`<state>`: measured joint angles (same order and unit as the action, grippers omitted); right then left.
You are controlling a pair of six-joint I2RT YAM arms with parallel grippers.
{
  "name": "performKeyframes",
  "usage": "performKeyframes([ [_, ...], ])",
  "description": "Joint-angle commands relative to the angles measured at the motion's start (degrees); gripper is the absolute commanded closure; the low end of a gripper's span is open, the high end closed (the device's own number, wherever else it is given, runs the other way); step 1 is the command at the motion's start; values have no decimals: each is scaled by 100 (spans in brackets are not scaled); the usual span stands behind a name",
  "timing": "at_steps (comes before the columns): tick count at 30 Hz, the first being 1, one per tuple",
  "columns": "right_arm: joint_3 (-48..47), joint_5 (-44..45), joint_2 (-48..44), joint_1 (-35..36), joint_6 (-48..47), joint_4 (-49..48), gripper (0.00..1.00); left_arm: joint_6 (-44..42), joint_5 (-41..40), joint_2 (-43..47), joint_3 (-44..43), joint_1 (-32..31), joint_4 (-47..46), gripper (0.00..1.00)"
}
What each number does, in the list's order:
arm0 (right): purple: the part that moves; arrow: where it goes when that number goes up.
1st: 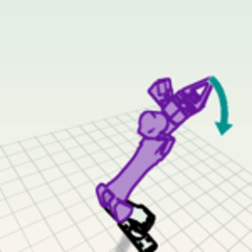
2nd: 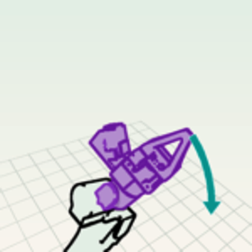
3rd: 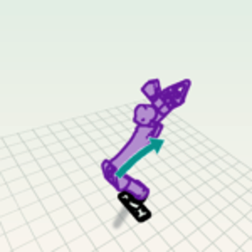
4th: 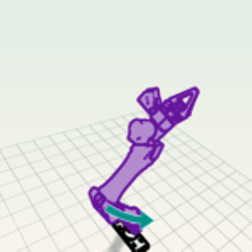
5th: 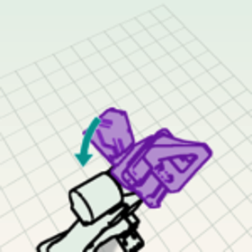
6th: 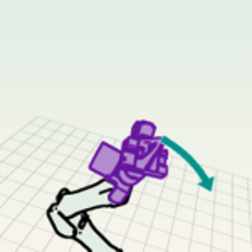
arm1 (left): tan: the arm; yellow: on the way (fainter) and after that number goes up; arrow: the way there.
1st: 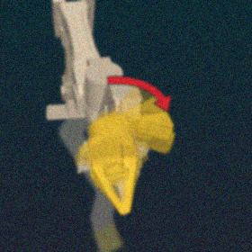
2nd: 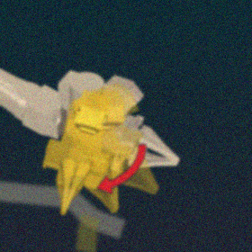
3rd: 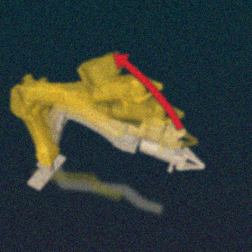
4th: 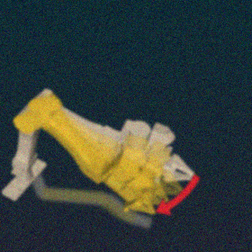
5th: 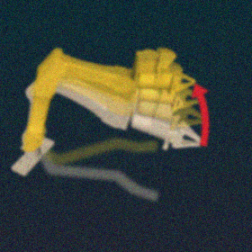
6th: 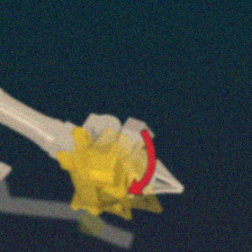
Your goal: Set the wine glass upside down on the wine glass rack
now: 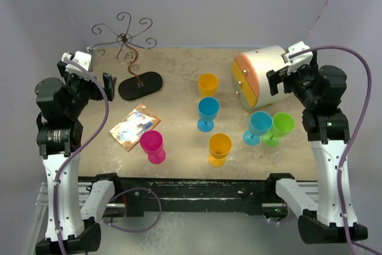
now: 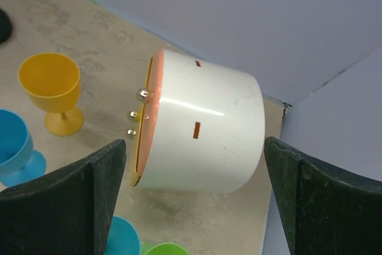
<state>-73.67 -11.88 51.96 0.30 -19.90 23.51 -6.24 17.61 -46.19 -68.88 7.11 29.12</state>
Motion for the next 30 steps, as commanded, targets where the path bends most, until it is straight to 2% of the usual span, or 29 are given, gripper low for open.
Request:
performKeyframes([
  [1, -437, -1412, 233, -21, -550, 276, 0, -385, 356, -367, -658, 53, -28, 1],
  [5, -174, -2275, 216, -21, -783, 204, 0, -326, 512, -841, -1211, 53, 135, 1],
  [11, 298, -2795, 234, 26, -710, -94, 0, -91, 806, -1796, -1910, 53, -42, 1],
  [17, 409, -2962, 292, 172, -669, -40, 0, -299, 1343, -3029, -2959, 53, 26, 0],
  [21, 479, -2738, 327, 270, -690, -85, 0, -630, 1788, -3698, -3333, 53, -19, 1],
  [27, 541, -2628, 283, 326, -682, -88, 0, -997, 2309, -4725, -4193, 53, 323, 10],
  [30, 641, -2582, 230, 323, -662, -149, 0, -1139, 2378, -5058, -4516, 53, 446, 10],
])
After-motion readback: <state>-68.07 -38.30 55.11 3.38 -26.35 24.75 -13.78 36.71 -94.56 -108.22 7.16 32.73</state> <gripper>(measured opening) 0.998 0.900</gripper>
